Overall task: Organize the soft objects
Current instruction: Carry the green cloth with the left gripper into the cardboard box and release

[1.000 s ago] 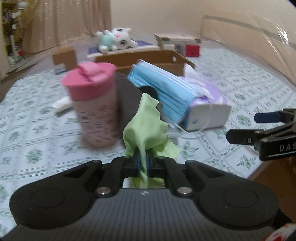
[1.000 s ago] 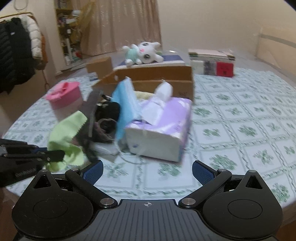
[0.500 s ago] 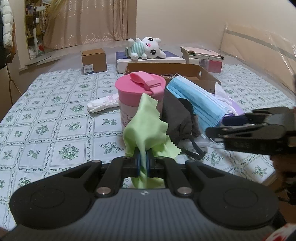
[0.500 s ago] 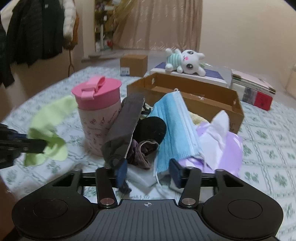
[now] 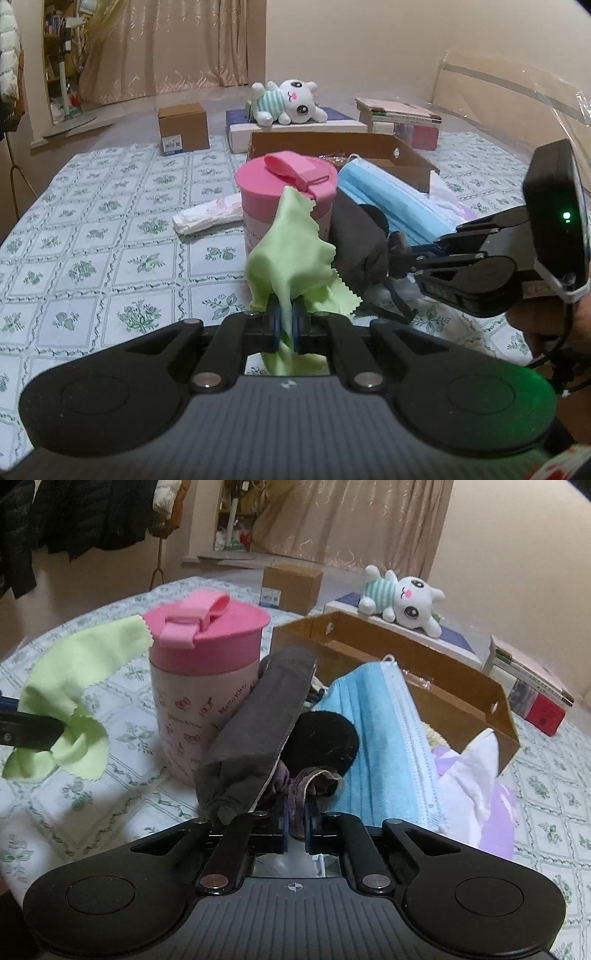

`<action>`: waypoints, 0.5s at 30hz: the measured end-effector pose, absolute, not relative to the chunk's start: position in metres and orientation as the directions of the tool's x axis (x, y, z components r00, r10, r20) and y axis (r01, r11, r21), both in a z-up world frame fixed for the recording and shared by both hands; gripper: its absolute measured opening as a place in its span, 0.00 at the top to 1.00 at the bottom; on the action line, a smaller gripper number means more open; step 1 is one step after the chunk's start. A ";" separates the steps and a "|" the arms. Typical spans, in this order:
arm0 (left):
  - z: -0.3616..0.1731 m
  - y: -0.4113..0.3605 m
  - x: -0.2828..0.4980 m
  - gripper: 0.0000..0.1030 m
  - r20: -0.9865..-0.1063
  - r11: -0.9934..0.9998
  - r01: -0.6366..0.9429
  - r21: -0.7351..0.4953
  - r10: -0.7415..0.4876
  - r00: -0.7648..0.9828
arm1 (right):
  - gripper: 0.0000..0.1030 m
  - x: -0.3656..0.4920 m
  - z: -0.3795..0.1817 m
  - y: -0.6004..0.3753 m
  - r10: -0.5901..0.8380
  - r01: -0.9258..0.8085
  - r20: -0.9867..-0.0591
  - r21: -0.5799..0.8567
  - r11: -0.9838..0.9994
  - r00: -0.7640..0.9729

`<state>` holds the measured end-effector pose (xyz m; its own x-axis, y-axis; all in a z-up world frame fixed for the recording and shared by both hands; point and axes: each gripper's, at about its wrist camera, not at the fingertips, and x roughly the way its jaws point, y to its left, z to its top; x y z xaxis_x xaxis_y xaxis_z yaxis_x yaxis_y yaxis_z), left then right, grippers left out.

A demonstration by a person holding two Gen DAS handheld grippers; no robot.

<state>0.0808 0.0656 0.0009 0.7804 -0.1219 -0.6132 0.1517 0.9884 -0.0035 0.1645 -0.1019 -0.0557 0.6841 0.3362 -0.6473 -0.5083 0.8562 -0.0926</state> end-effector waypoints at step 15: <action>0.072 0.040 0.081 0.95 -0.551 0.955 0.293 0.041 -0.223 0.804 | 0.94 0.120 0.025 -0.168 0.360 -0.465 -0.538 -0.068 0.883 0.762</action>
<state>0.0812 0.0399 0.0717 0.8043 -0.2231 -0.5507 0.2927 0.9553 0.0405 0.1196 -0.1678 0.0248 0.7620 0.3598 -0.5384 -0.4650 0.8827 -0.0682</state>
